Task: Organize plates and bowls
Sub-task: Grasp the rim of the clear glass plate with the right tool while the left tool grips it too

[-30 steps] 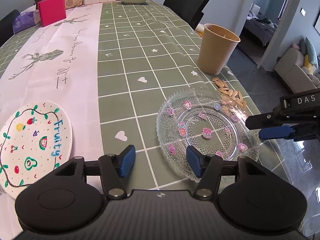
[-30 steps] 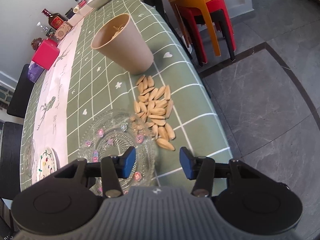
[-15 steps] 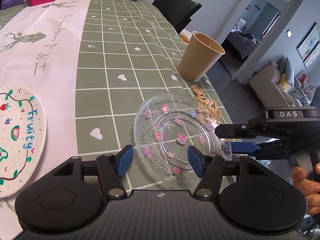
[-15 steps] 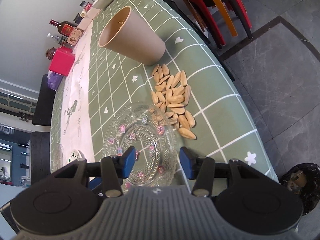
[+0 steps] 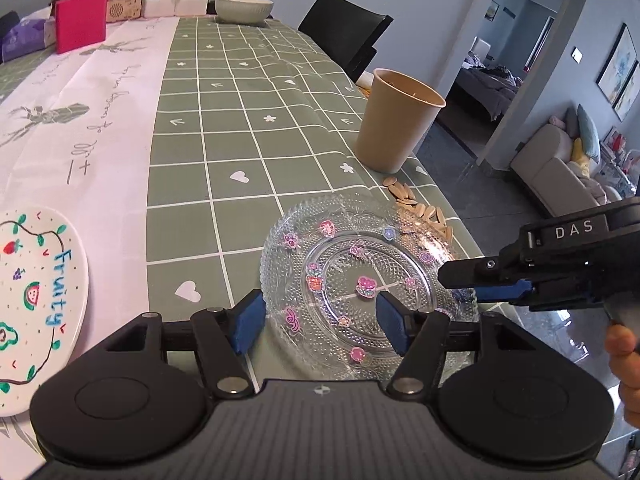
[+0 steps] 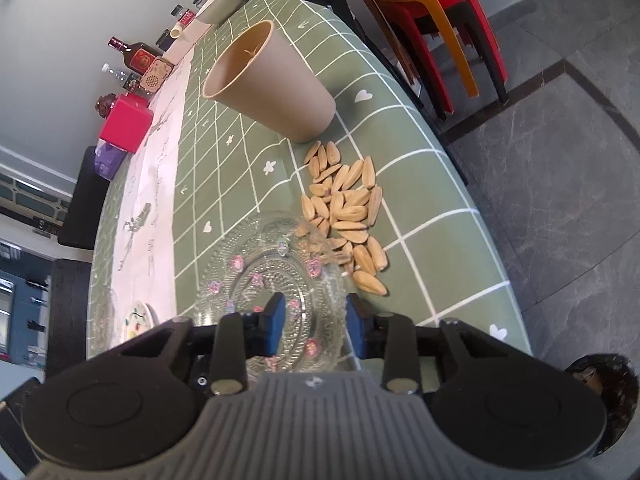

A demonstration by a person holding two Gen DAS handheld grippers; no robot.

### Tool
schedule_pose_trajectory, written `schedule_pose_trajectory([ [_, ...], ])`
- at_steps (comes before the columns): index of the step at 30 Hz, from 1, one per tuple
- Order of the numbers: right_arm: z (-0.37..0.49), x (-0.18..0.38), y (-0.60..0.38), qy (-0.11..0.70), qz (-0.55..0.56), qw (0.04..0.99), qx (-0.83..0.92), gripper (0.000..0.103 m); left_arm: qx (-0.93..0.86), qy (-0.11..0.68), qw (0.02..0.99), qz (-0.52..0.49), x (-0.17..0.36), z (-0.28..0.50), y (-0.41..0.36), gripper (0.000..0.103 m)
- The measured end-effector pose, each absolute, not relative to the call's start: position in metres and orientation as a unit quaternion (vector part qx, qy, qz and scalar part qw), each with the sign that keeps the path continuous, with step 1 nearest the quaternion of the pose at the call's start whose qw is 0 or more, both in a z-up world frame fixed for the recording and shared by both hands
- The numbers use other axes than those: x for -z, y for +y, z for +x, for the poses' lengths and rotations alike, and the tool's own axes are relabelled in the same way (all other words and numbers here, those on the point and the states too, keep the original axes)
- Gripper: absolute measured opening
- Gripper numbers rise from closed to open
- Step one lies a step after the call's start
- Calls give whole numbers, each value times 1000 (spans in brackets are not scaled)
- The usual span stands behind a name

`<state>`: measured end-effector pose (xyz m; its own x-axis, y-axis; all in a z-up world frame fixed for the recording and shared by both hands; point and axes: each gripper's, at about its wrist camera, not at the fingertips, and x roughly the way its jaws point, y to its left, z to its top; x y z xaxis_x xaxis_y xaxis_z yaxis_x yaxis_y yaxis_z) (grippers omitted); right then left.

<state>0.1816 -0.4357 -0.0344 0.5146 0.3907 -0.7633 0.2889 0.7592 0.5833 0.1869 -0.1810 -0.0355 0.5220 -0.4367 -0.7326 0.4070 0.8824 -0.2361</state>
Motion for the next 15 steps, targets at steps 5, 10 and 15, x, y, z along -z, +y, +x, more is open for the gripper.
schedule_pose_trajectory([
  [5, 181, 29, -425, 493, 294, 818, -33, 22, 220, 405, 887, 21, 36, 177, -183, 48],
  [10, 180, 29, -422, 493, 276, 825, -27, 16, 205, 408, 889, 6, 34, 176, -176, 33],
  [15, 177, 28, -419, 492, 269, 828, -16, 14, 222, 407, 885, -37, 35, 177, -160, 29],
])
